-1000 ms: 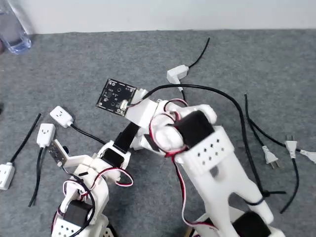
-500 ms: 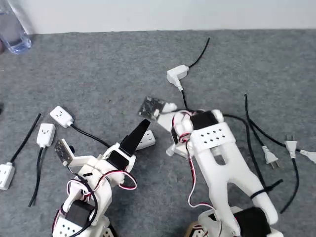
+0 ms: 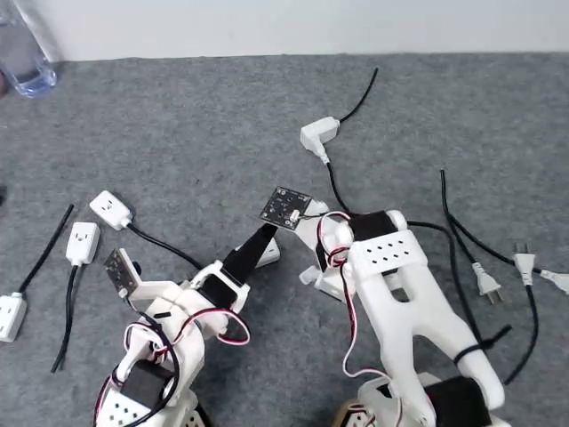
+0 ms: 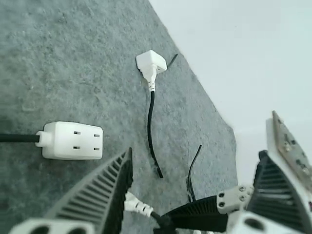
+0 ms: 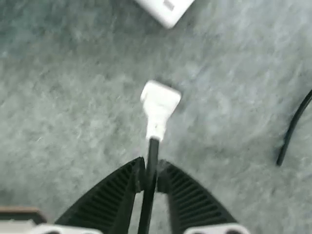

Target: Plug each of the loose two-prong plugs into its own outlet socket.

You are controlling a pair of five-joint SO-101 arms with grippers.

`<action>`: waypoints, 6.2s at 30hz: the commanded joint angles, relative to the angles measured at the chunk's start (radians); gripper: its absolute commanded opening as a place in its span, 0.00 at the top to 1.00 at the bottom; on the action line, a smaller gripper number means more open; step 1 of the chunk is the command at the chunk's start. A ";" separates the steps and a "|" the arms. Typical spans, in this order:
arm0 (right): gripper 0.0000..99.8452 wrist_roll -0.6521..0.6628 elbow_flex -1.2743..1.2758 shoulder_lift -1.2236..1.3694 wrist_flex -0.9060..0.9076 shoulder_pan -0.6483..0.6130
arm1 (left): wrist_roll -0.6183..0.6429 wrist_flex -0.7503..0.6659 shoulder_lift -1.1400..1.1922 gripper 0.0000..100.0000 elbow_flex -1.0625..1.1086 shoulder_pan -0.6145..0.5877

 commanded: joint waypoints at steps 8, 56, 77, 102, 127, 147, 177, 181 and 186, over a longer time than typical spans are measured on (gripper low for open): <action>0.75 0.012 -0.009 0.008 0.166 -0.041 | 0.005 -0.012 -0.014 0.62 -0.010 -0.003; 0.75 -0.423 0.241 0.114 -0.443 -0.243 | -0.126 0.224 -0.014 0.62 -0.033 -0.535; 0.78 -0.425 0.270 0.114 -0.443 -0.240 | -0.126 0.224 -0.014 0.62 -0.033 -0.540; 1.00 -0.422 0.273 0.114 -0.450 -0.240 | -0.126 0.224 -0.014 0.62 -0.033 -0.540; 0.99 -0.374 -0.026 -0.317 -0.048 -0.246 | 0.158 -0.060 -0.014 0.63 -0.010 -0.118; 0.99 -0.304 -0.453 0.054 -0.018 -0.236 | 0.221 -0.041 -0.014 0.78 -0.051 0.043; 0.99 -0.285 -0.474 -0.202 0.099 -0.291 | 0.207 -0.043 -0.015 0.69 -0.050 0.052; 0.99 -0.287 -0.534 -0.200 0.148 -0.291 | 0.207 -0.043 -0.015 0.69 -0.051 0.052; 0.99 -0.288 -0.578 -0.200 0.182 -0.294 | 0.207 -0.043 -0.015 0.69 -0.053 0.052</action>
